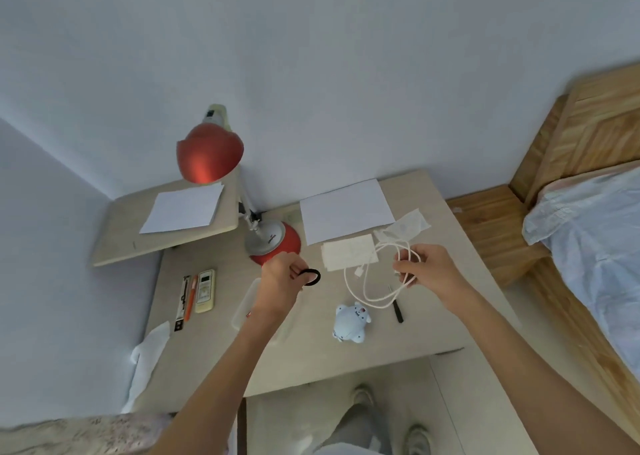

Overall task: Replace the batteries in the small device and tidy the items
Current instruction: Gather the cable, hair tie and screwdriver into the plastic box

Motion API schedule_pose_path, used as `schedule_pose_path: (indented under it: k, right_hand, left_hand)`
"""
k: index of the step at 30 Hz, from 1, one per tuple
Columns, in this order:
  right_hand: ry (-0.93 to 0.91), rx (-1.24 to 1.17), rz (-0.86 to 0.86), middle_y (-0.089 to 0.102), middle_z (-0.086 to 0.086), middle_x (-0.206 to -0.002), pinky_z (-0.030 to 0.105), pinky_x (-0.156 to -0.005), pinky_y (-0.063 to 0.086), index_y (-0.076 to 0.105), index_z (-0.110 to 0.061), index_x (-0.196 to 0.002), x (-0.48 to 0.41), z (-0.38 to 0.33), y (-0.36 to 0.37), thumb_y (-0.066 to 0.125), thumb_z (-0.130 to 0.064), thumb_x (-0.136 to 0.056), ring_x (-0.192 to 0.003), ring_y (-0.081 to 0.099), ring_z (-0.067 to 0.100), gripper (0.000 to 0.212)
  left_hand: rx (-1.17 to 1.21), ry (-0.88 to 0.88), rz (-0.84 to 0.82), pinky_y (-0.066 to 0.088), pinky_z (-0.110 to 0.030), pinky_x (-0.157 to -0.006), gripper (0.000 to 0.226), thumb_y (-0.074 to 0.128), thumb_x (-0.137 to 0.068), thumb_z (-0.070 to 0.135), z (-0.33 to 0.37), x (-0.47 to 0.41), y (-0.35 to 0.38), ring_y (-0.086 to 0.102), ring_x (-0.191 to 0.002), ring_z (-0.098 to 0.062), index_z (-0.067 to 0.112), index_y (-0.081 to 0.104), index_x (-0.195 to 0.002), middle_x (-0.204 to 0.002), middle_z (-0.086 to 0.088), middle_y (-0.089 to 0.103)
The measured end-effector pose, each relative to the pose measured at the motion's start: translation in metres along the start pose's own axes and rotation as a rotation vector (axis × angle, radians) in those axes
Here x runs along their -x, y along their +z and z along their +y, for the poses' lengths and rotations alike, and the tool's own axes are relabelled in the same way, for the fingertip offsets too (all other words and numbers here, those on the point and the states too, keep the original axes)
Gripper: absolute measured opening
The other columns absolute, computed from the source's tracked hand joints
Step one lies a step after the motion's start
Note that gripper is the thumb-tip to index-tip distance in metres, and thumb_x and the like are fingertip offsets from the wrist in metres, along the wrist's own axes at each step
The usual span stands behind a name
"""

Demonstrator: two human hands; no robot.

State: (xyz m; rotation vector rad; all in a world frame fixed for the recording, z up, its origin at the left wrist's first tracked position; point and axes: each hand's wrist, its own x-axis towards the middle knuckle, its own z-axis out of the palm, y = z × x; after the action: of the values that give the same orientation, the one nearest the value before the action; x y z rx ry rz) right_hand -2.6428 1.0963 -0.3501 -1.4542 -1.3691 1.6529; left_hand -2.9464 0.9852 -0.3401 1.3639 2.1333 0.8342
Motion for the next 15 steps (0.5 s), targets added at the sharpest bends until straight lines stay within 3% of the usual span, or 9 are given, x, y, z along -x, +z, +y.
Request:
schedule_pose_path:
  k: [5, 9, 15]
  right_hand:
    - [-0.031, -0.005, -0.093, 0.076, 0.019, -0.076, 0.035, -0.062, 0.060, 0.077, 0.002, -0.094, 0.005, -0.015, 0.057, 0.079, 0.006, -0.085, -0.065, 0.072, 0.025, 0.010]
    - [-0.022, 0.000, -0.114, 0.076, 0.025, -0.080, 0.032, -0.059, 0.058, 0.077, 0.002, -0.093, -0.002, -0.020, 0.114, 0.080, 0.005, -0.083, -0.064, 0.072, 0.026, 0.010]
    - [0.012, -0.001, -0.112, 0.074, 0.022, -0.073, 0.035, -0.060, 0.058, 0.077, 0.002, -0.089, -0.015, -0.008, 0.216, 0.080, 0.007, -0.082, -0.062, 0.070, 0.028, 0.009]
  left_hand:
    - [-0.026, -0.053, 0.031, 0.052, -0.016, -0.060, 0.023, 0.088, -0.083, 0.002, -0.039, 0.011, -0.042, 0.066, -0.061, -0.002, 0.018, 0.071, -0.080, -0.073, 0.001, 0.071]
    - [-0.055, -0.090, 0.021, 0.058, -0.027, -0.064, 0.022, 0.092, -0.081, 0.011, -0.087, 0.005, -0.070, 0.070, -0.071, -0.014, 0.020, 0.072, -0.082, -0.077, 0.001, 0.073]
    - [0.000, -0.165, -0.050, 0.065, -0.045, -0.071, 0.021, 0.092, -0.080, 0.013, -0.162, -0.020, -0.100, 0.074, -0.069, -0.015, 0.021, 0.073, -0.079, -0.073, 0.003, 0.075]
